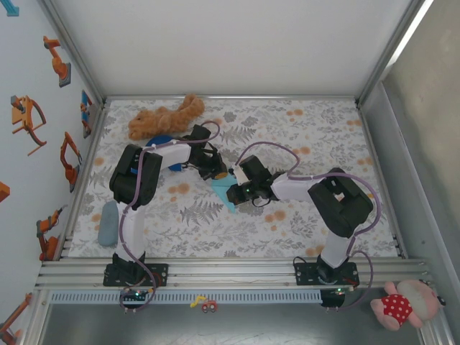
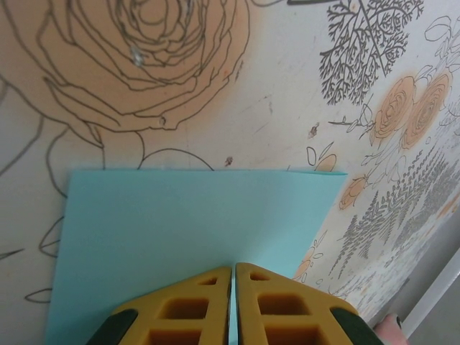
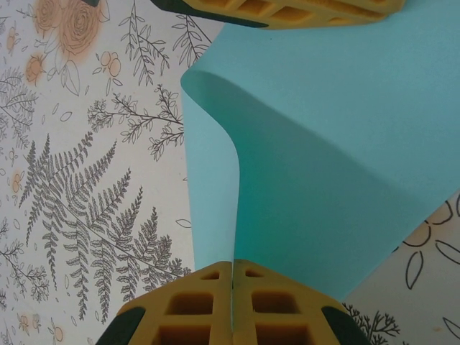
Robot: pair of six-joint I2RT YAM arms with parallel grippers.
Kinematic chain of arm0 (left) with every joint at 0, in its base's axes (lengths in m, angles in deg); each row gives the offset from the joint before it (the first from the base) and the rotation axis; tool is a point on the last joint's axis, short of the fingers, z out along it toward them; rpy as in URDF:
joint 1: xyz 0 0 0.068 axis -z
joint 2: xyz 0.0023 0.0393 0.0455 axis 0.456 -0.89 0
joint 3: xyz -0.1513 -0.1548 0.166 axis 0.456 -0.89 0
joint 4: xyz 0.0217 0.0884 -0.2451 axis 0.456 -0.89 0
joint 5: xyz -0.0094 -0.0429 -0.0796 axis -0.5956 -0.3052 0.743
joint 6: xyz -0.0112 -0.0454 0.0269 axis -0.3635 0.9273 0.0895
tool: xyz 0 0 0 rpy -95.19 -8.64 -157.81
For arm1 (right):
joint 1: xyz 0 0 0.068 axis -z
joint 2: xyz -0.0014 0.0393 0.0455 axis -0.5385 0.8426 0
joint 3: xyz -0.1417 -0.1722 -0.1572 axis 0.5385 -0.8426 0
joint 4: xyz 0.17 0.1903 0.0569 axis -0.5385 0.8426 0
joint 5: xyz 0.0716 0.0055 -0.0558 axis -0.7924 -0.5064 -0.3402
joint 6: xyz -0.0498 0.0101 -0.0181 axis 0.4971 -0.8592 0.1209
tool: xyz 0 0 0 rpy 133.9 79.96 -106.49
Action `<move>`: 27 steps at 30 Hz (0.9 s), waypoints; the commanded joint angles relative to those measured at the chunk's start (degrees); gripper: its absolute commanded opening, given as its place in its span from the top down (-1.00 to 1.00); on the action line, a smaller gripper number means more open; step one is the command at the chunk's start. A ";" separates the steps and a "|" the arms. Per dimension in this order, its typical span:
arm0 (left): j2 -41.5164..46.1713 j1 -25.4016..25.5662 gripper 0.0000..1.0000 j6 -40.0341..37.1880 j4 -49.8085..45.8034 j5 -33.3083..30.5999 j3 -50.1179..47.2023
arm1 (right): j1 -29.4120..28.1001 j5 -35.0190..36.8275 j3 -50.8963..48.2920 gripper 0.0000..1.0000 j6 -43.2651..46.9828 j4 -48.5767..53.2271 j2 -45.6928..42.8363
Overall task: Fold a paper plane with a square sheet of paper (pick it up from the middle)
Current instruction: Third fold the triangle at the center of the table.
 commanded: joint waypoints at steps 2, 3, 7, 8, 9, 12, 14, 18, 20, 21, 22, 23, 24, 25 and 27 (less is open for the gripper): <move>-2.81 0.48 0.77 -1.64 -3.77 -1.13 0.01 | 0.41 0.70 1.80 1.00 -0.54 1.28 0.99; -2.80 0.52 0.77 -1.64 -3.75 -1.09 0.12 | 0.42 0.59 1.85 1.00 -0.56 1.28 1.01; -2.99 0.61 0.77 -1.71 -3.77 -1.00 0.19 | 0.41 0.32 2.27 1.00 -0.56 1.45 1.46; -2.98 0.61 0.77 -1.71 -3.77 -1.00 0.16 | 0.41 0.28 2.28 1.00 -0.51 1.45 1.60; -2.97 0.61 0.77 -1.73 -3.79 -0.98 0.18 | 0.42 0.20 2.37 1.00 -0.54 1.45 1.69; -3.01 0.57 0.77 -1.73 -3.73 -0.92 0.18 | 0.43 0.11 2.61 1.00 -0.56 1.54 2.04; -2.95 0.61 0.77 -1.73 -3.77 -0.91 0.14 | 0.43 0.13 2.72 1.00 -0.51 1.74 2.22; -2.89 0.56 0.77 -1.73 -3.75 -0.92 0.09 | 0.43 0.11 2.89 1.00 -0.58 1.98 2.57; -2.97 0.61 0.77 -1.73 -3.78 -0.95 0.12 | 0.43 0.03 2.98 1.00 -0.52 2.15 2.83; -3.04 0.58 0.77 -1.73 -3.77 -0.91 0.08 | 0.43 0.00 2.98 1.00 -0.47 2.17 3.02; -2.92 0.61 0.77 -1.73 -3.81 -0.91 0.08 | 0.42 -0.15 3.06 1.00 -0.54 2.15 3.08; -2.88 0.58 0.77 -1.73 -3.79 -0.91 0.12 | 0.35 -0.16 3.07 1.00 -0.55 2.24 3.14; -2.91 0.60 0.78 -1.73 -3.75 -0.96 0.12 | 0.42 -0.14 3.09 1.00 -0.51 2.24 3.32; -2.90 0.55 0.77 -1.73 -3.77 -0.96 0.08 | 0.43 -0.02 3.16 1.00 -0.53 2.33 3.36; -2.79 0.60 0.78 -1.79 -3.74 -1.00 0.12 | 0.43 0.05 3.16 1.00 -0.51 2.50 3.52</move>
